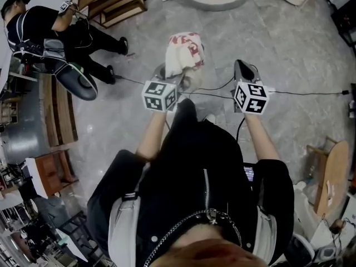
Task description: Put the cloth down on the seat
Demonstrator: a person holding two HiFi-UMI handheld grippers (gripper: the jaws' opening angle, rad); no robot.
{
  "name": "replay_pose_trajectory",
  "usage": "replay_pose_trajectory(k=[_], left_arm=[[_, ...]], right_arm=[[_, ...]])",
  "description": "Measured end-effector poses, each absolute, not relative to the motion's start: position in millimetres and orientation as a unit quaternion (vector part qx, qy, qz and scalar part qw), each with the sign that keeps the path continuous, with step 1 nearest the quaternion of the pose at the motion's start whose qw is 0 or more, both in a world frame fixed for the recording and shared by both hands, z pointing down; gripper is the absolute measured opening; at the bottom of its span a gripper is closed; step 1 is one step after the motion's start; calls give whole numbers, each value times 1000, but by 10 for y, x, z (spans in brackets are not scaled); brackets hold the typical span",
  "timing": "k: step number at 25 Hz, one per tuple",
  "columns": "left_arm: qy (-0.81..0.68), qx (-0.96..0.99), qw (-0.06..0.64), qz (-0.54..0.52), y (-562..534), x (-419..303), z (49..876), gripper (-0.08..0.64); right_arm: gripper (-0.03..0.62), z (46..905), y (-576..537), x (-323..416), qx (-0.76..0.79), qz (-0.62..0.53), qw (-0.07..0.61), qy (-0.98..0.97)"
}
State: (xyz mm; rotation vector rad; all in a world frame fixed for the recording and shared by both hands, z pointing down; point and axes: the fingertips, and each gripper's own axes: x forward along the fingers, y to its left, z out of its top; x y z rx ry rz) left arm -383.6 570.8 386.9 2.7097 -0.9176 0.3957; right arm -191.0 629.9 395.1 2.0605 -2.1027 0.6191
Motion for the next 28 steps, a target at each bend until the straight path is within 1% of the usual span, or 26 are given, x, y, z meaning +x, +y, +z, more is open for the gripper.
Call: replay_pose_trajectory(k=[10, 18, 22, 28], left_arm=[[-301, 937, 120, 133, 5568, -3689, 3859, 152], [-286, 941, 129, 131, 5052, -3442, 3966, 152], [-276, 943, 133, 127, 4615, -3159, 4099, 152], [-271, 944, 135, 133, 3685, -2637, 4204, 152]], right_arm=[[2, 3991, 6265, -1903, 686, 207, 61, -695], [2, 4025, 5888, -1745, 691, 207, 59, -690], [2, 4129, 5478, -1542, 690, 204, 69, -691], [2, 4186, 4487, -1175, 685, 213, 79, -692]])
